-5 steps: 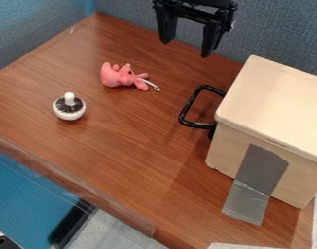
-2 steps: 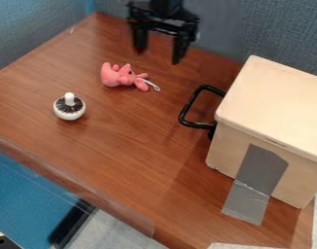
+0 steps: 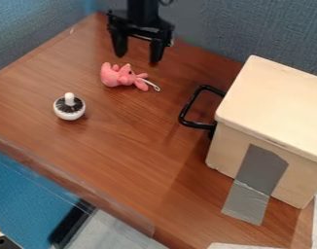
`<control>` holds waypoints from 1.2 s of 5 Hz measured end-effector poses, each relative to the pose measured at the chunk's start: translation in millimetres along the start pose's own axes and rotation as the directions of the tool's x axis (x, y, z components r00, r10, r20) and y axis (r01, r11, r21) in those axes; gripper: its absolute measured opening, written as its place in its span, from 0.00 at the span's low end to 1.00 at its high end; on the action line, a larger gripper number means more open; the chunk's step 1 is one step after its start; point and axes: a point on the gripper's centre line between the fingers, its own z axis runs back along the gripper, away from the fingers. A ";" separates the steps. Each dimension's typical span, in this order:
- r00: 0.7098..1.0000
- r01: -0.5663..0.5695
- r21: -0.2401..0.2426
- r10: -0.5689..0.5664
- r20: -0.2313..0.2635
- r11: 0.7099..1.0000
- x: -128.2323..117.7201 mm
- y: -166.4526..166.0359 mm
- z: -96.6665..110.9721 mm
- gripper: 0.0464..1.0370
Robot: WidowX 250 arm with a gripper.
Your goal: Put the pink mouse above the drawer
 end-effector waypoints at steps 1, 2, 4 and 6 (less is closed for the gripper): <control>1.000 -0.029 0.017 0.029 -0.006 0.999 2.7 7.3 -16.2 0.96; 0.997 -0.077 0.034 0.078 -0.015 0.996 10.8 20.7 -24.2 0.96; 0.988 -0.140 0.087 0.145 -0.053 0.986 17.7 32.0 -45.7 0.96; 0.978 -0.179 0.138 0.191 -0.078 0.974 14.3 38.1 -54.0 0.91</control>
